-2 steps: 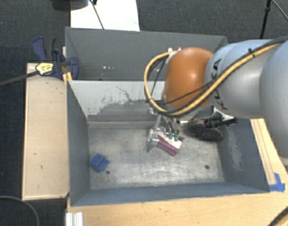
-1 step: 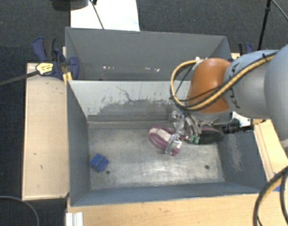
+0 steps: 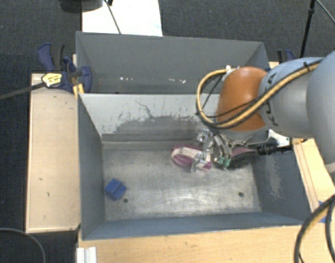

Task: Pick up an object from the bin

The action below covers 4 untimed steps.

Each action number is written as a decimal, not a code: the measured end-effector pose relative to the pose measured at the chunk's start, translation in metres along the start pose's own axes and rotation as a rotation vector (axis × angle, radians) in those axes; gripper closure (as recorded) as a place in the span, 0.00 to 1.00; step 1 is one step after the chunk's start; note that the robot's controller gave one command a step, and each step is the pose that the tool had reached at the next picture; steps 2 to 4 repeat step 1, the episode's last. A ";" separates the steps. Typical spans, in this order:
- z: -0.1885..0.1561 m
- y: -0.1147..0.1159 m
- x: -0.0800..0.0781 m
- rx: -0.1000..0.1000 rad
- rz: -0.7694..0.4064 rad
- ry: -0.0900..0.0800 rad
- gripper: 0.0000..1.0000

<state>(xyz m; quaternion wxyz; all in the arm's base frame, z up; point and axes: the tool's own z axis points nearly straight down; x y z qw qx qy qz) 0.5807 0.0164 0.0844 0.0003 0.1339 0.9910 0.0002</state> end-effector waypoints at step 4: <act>-0.159 -0.019 0.012 -0.002 -0.004 -0.008 1.00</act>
Offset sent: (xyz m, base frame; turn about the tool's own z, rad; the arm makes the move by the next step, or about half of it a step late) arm -0.0180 -0.0152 0.1547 -0.0091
